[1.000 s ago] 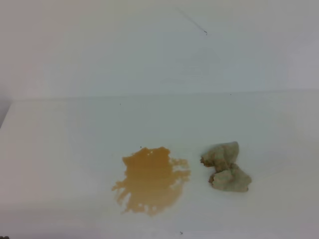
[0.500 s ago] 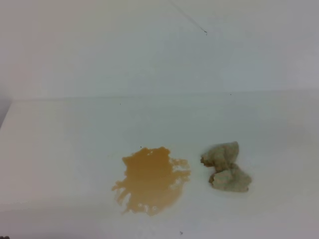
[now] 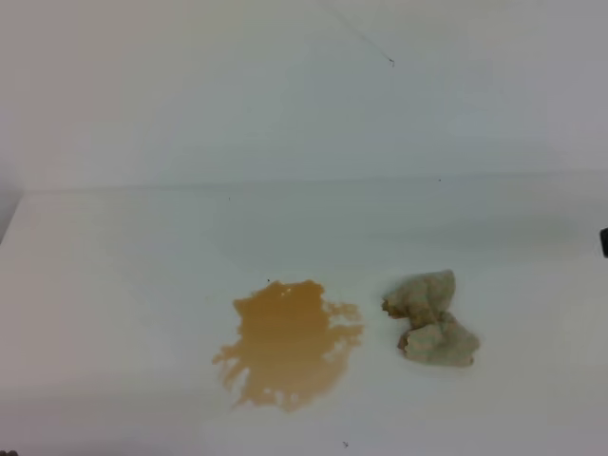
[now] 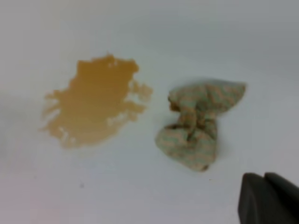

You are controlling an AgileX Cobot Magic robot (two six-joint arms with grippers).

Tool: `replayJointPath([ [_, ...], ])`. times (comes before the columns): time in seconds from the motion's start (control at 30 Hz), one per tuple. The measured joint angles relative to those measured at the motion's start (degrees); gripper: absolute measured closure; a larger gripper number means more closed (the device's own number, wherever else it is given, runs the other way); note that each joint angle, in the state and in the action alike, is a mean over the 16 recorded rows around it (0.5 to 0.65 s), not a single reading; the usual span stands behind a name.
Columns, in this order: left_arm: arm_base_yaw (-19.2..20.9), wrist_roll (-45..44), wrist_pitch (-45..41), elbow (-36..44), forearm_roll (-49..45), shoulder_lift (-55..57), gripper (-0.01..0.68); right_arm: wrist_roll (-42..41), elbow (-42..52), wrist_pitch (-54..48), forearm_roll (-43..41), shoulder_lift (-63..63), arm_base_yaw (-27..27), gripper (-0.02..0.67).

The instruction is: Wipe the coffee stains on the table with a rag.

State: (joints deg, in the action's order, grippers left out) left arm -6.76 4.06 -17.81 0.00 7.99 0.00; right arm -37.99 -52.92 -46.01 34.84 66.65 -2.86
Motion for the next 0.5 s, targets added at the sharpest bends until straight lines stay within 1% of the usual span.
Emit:
replayJointPath([
  [0.17,0.00,0.00,0.00,0.00,0.00,0.00,0.675,6.60,-5.86,-0.85,-8.97,8.22,-6.44,0.604],
  [0.3,0.00,0.00,0.00,0.00,0.00,0.00,0.675,10.81,-9.47,0.07,-13.98,14.44,-11.77,0.576],
  [0.4,0.00,0.00,0.00,0.00,0.00,0.00,0.675,12.35,-11.64,1.06,-15.46,19.07,-14.95,0.528],
  [0.5,0.00,0.00,0.00,0.00,0.00,0.00,0.675,12.70,-13.44,2.33,-15.56,23.61,-17.00,0.464],
])
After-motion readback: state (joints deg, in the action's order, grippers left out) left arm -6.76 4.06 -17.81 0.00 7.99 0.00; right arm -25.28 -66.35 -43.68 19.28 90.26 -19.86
